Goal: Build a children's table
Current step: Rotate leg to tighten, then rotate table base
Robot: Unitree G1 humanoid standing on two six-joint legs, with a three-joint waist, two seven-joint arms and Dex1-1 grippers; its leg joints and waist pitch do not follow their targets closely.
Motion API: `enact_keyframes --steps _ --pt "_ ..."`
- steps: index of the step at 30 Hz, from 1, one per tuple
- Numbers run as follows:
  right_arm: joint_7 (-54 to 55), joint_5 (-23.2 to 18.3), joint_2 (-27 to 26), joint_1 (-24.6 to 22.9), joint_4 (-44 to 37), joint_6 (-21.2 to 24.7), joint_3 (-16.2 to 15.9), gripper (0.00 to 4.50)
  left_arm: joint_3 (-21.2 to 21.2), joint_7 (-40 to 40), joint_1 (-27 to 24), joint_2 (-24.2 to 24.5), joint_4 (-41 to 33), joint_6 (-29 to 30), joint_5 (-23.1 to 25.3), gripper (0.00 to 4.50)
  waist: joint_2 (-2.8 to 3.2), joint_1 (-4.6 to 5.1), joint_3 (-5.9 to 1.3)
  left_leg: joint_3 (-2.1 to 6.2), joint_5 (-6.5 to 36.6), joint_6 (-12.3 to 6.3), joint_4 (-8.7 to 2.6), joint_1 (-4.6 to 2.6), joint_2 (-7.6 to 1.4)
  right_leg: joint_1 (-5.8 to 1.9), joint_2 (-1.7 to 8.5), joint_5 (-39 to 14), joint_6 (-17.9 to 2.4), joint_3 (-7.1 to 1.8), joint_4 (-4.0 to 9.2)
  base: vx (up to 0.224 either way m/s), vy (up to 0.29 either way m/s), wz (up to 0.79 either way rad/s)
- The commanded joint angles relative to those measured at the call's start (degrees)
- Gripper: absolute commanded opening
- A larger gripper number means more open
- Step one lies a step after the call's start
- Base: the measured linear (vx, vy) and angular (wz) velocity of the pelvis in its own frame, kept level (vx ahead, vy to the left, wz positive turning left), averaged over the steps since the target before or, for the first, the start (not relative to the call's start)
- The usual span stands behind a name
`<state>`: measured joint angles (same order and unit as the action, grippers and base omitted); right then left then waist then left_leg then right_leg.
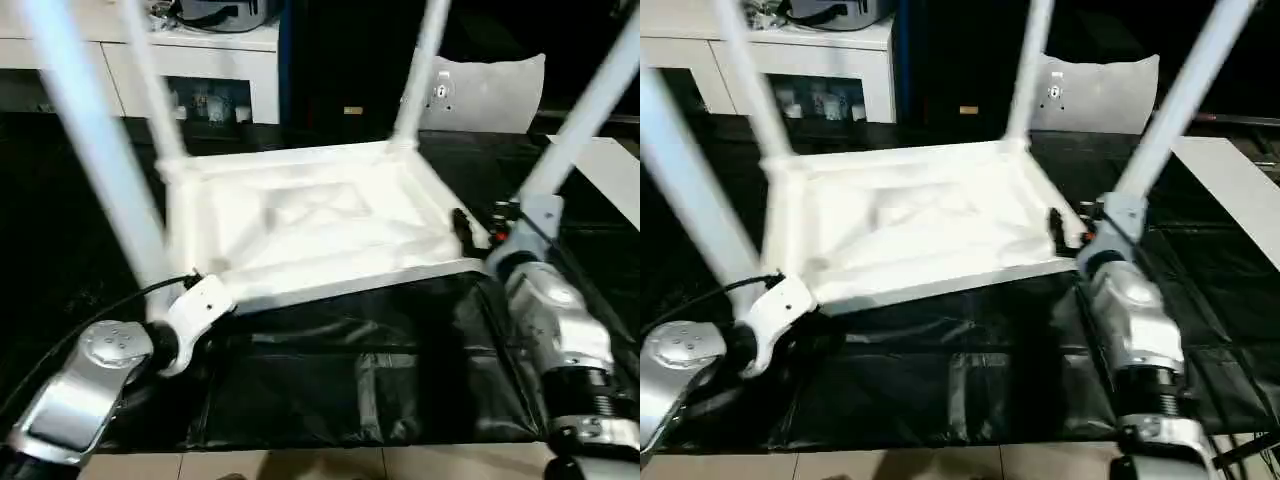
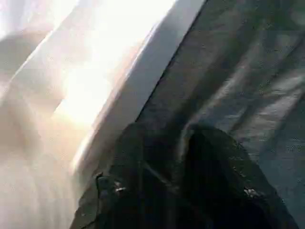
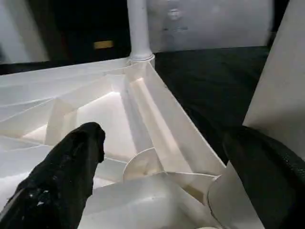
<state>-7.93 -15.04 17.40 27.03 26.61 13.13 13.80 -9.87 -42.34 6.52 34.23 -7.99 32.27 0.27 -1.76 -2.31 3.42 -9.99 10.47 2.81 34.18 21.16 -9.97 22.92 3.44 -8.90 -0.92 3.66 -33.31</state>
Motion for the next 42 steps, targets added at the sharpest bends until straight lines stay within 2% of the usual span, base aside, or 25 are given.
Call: enact_keyframes --steps 1,3,6,9,11,12,14,15,19,20,21,23,24,25,26,27,28,31,32,34,35,36,38,40,42 --pt "1.43 0.01 1.9 1.17 -0.53 -1.26 3.46 4.5 0.98 1.19 0.04 -0.98 0.48 -1.93 0.12 1.83 0.97 0.62 -3.59 0.95 17.87 1.02 -4.2 -1.25 -2.43 -1.59 3.61 -22.9 -6.28 -2.48 4.34 0.0 0.0 0.0" --pt "-2.66 -2.85 1.22 0.18 -2.9 0.2 3.25 4.5 1.62 1.56 -0.34 -2.02 0.35 -2.4 -0.76 1.83 0.81 0.83 -3.72 1.02 17.1 0.59 -4.28 -0.83 -2.5 -2.09 3.66 -20.06 -7.01 -2.45 3.91 0.0 0.0 0.0" --pt "-6.16 -2.69 1.41 -1.72 -5.63 -0.09 0.53 4.5 2.37 1.77 -1.0 -2.87 0.44 -3.84 -1.9 1.83 0.73 1.05 -3.75 0.93 15.47 -0.38 -4.17 -0.54 -2.5 -2.32 3.81 -18.45 -7.95 -2.47 3.81 0.0 0.0 0.0" --pt "-9.82 -2.15 1.0 -5.28 -11.57 -0.05 -3.62 4.5 5.14 1.39 -4.05 -2.89 -1.21 -5.26 -4.74 1.83 0.86 1.5 -3.71 0.87 14.73 -1.09 -4.14 -0.32 -2.54 -2.37 3.76 -18.28 -8.49 -2.5 3.91 0.0 0.0 0.0" --pt "-10.52 -2.29 0.59 -6.18 -13.27 -0.07 -4.42 4.5 5.99 1.18 -4.88 -2.76 -1.67 -5.42 -5.38 1.83 0.84 1.75 -3.71 0.89 14.54 -1.37 -4.21 -0.36 -2.63 -2.27 3.65 -17.88 -8.88 -2.46 3.84 0.0 0.0 0.0" --pt "-11.6 -3.66 -0.16 -7.46 -16.13 1.16 -5.14 4.5 7.59 0.43 -6.04 -2.72 -2.55 -5.66 -6.82 1.83 1.05 1.93 -3.42 0.86 16.34 -1.3 -4.28 -0.71 -2.7 -1.87 3.55 -19.92 -9.1 -2.39 4.14 0.0 0.0 0.0" --pt "-12.36 -4.43 -0.44 -8.19 -17.8 2.26 -5.52 4.5 8.48 -0.02 -6.65 -2.72 -3.04 -5.85 -7.67 1.83 1.03 2.03 -3.18 1.03 17.92 -1.1 -4.5 -0.69 -2.86 -1.92 3.64 -22.42 -8.46 -2.39 4.33 0.0 0.0 0.0" --pt "-13.45 -5.62 -0.84 -10.17 -21.5 4.82 -6.83 4.5 10.51 -1.99 -7.98 -1.9 -4.55 -5.6 -9.9 1.83 1.23 2.0 -2.99 1.08 19.55 -0.72 -4.53 -1.09 -2.83 -1.54 3.54 -24.49 -7.99 -2.35 4.59 0.0 0.0 0.0" --pt "-15.81 -9.57 -1.57 -13.72 -27.15 9.3 -8.56 4.5 15.83 -4.23 -9.25 -0.17 -6.89 -2.04 -14.71 2.0 1.32 1.98 -2.79 1.2 21.59 -0.16 -4.69 -1.26 -2.76 -1.28 3.49 -26.84 -6.87 -2.42 4.78 0.0 0.0 0.0" --pt "-17.04 -10.2 -1.52 -14.47 -28.05 9.1 -9.14 4.5 17.21 -4.33 -9.52 0.42 -6.81 -1.28 -15.39 2.11 1.81 1.9 -2.76 1.26 22.23 0.05 -4.66 -1.41 -2.7 -1.17 3.54 -27.44 -6.74 -2.4 4.84 0.0 0.0 0.0" --pt "-18.41 -10.76 -1.26 -15.34 -29.0 9.14 -9.83 4.5 18.54 -4.46 -9.9 1.33 -6.63 -0.58 -15.89 2.18 1.49 2.09 -2.64 1.45 23.65 0.44 -4.71 -1.42 -2.69 -1.06 3.5 -29.2 -6.04 -2.22 5.1 0.0 0.0 0.0" --pt "-20.51 -11.6 -0.66 -16.62 -30.39 9.67 -10.89 4.5 20.52 -5.12 -10.47 2.95 -6.08 -0.18 -16.31 2.21 1.71 2.01 -2.56 1.52 24.17 0.52 -4.75 -1.47 -2.66 -1.0 3.56 -30.2 -5.59 -2.25 5.21 0.0 0.0 0.0" --pt "-22.96 -12.23 0.25 -18.21 -32.14 10.4 -12.15 4.5 23.27 -6.7 -11.06 5.3 -4.83 -0.56 -17.0 2.28 1.4 2.04 -2.47 1.59 24.3 0.35 -4.83 -1.29 -2.64 -1.07 3.62 -31.22 -4.8 -2.28 5.32 0.0 0.0 0.0" --pt "-22.96 -12.23 0.25 -18.21 -32.14 10.4 -12.15 4.5 23.27 -6.7 -11.06 5.3 -4.83 -0.56 -17.0 2.44 1.5 1.97 -2.38 1.63 24.44 0.26 -4.89 -1.29 -2.6 -1.03 3.64 -31.88 -4.43 -2.28 5.48 0.0 0.0 0.0" --pt "-23.75 -11.96 0.74 -19.1 -33.25 10.82 -12.78 4.5 24.84 -7.72 -11.18 6.63 -3.87 -1.34 -17.52 2.54 1.56 2.06 -2.37 1.64 24.95 0.41 -4.85 -1.53 -2.6 -0.77 3.62 -32.54 -4.17 -2.25 5.61 0.0 0.0 0.0" --pt "-23.6 -10.9 1.05 -19.6 -33.48 10.58 -13.26 4.5 25.95 -8.16 -10.77 7.43 -2.93 -2.21 -17.75 2.59 1.32 2.07 -2.4 1.68 24.93 0.4 -4.82 -1.52 -2.55 -0.78 3.64 -32.89 -4.09 -2.23 5.65 0.0 0.0 0.0" --pt "-21.94 -8.25 1.33 -20.3 -33.66 10.37 -14.13 4.5 27.84 -8.78 -8.94 8.25 -1.0 -3.43 -18.94 2.59 1.48 1.96 -2.29 1.73 24.94 0.58 -4.9 -1.5 -2.5 -0.75 3.72 -33.52 -3.83 -2.24 5.73 0.0 0.0 0.0" --pt "-20.31 -6.5 1.43 -20.42 -33.08 10.99 -14.94 4.5 28.56 -8.98 -6.87 8.03 0.3 -3.7 -20.14 2.8 1.64 1.88 -2.23 1.78 26.84 1.4 -4.8 -2.17 -2.48 -0.27 3.75 -34.61 -4.0 -2.13 5.93 0.0 0.0 0.0" --pt "-19.19 -4.84 2.46 -20.61 -32.78 14.29 -17.02 4.5 28.03 -9.14 -3.72 6.78 2.08 -2.93 -22.13 2.92 1.59 1.79 -2.23 1.98 27.54 1.82 -4.96 -2.1 -2.6 -0.46 3.85 -34.74 -4.02 -2.08 5.74 0.0 0.0 0.0" --pt "-19.05 -4.65 2.71 -20.67 -32.84 15.22 -17.43 4.5 27.84 -9.14 -3.15 6.55 2.44 -2.82 -22.48 3.01 1.69 1.77 -2.29 1.97 28.28 2.13 -4.86 -2.22 -2.58 -0.39 3.92 -33.71 -4.48 -2.21 5.72 0.0 0.0 0.0" --pt "-18.63 -4.02 2.94 -20.64 -32.8 16.08 -18.09 4.5 27.45 -9.32 -1.91 5.79 3.52 -2.8 -23.08 3.11 1.62 1.83 -2.34 2.15 27.81 2.22 -5.07 -1.66 -2.59 -0.93 4.08 -33.78 -4.35 -2.13 5.54 0.0 0.0 0.0" --pt "-18.32 -3.55 3.07 -20.56 -32.72 16.82 -18.53 4.5 27.14 -9.68 -0.93 5.2 4.56 -3.07 -23.48 3.25 1.56 1.8 -2.55 2.0 27.63 2.31 -4.86 -1.99 -2.52 -0.68 4.05 -33.58 -4.17 -2.19 5.64 0.0 0.0 0.0" --pt "-18.1 -1.69 3.48 -20.39 -32.08 16.93 -19.81 4.5 25.87 -10.45 1.21 3.93 7.05 -4.08 -23.62 3.39 1.52 1.83 -2.55 1.96 26.86 2.11 -4.83 -1.82 -2.46 -0.79 4.18 -33.19 -4.3 -2.29 5.62 0.0 0.0 0.0" --pt "-16.95 0.54 3.08 -19.88 -30.16 15.97 -20.42 4.5 23.22 -12.11 3.89 2.37 9.8 -5.76 -22.98 3.42 1.16 1.8 -2.8 1.72 25.49 1.79 -4.5 -1.95 -2.34 -0.7 4.33 -33.94 -4.07 -2.36 5.91 0.0 0.0 0.0" --pt "-15.28 1.34 2.63 -19.14 -28.6 16.21 -20.11 4.5 21.93 -12.88 5.59 1.14 10.79 -5.94 -23.58 3.79 1.21 1.69 -2.93 1.83 23.83 1.83 -4.65 -1.55 -2.58 -1.09 4.52 -32.76 -4.69 -2.41 5.61 0.0 0.0 0.0"
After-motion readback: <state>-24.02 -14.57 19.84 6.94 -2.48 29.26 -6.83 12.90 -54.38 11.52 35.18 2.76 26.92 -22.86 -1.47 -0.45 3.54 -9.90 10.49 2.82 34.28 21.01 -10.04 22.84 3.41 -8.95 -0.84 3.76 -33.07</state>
